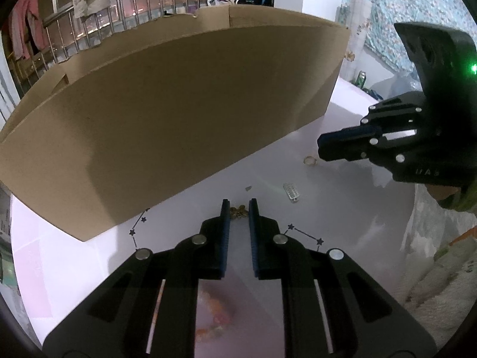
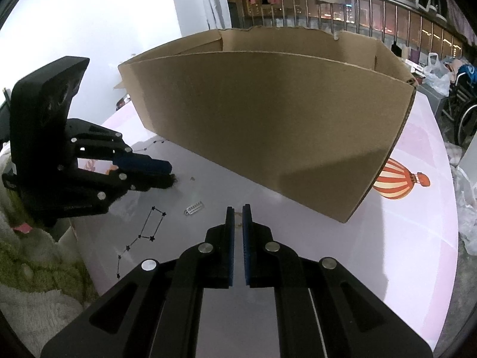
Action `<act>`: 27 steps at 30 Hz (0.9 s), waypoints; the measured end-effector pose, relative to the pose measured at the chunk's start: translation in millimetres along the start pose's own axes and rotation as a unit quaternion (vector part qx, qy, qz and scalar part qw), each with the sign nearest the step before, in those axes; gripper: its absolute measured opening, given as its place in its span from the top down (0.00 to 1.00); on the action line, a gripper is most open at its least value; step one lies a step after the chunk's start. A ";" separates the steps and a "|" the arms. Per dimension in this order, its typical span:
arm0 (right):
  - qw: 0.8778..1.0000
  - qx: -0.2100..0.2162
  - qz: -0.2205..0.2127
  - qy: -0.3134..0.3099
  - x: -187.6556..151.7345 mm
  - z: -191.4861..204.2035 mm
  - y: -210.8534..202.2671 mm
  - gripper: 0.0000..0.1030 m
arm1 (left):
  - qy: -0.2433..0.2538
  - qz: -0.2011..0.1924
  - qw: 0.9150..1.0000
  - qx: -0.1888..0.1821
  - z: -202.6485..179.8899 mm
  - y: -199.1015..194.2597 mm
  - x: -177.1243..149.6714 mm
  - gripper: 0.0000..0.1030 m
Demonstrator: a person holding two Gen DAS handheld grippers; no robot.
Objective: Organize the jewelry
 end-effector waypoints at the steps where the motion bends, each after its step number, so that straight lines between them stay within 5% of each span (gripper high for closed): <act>1: 1.000 -0.003 0.001 -0.004 0.0 0.8 0.3 0.93 | -0.001 -0.003 1.000 0.002 0.6 -1.8 0.6 0.89; 5: 1.000 -0.012 -0.001 -0.014 0.5 3.9 1.6 0.74 | -0.004 -0.007 1.000 0.008 2.9 -6.1 0.1 0.89; 12: 1.000 -0.016 0.004 -0.023 2.0 2.7 10.6 0.74 | -0.005 -0.008 1.000 0.011 3.2 -8.0 -1.1 0.89; 19: 0.999 -0.015 0.010 -0.048 3.1 6.6 16.1 0.89 | -0.006 -0.006 1.000 0.010 3.0 -9.0 -1.0 0.89; 27: 0.999 -0.013 0.006 -0.047 2.0 5.9 15.2 0.89 | -0.007 -0.007 1.000 0.011 2.6 -6.7 -1.2 0.89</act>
Point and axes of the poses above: each gripper's, at about its wrist camera, not at the fingertips, and y roughly the way its jaws point, z to its left, x to its top, the point moved 5 cm from there along y, roughly the way its jaws point, and after that the axes turned 5 degrees about z, right-handed, at the moved point
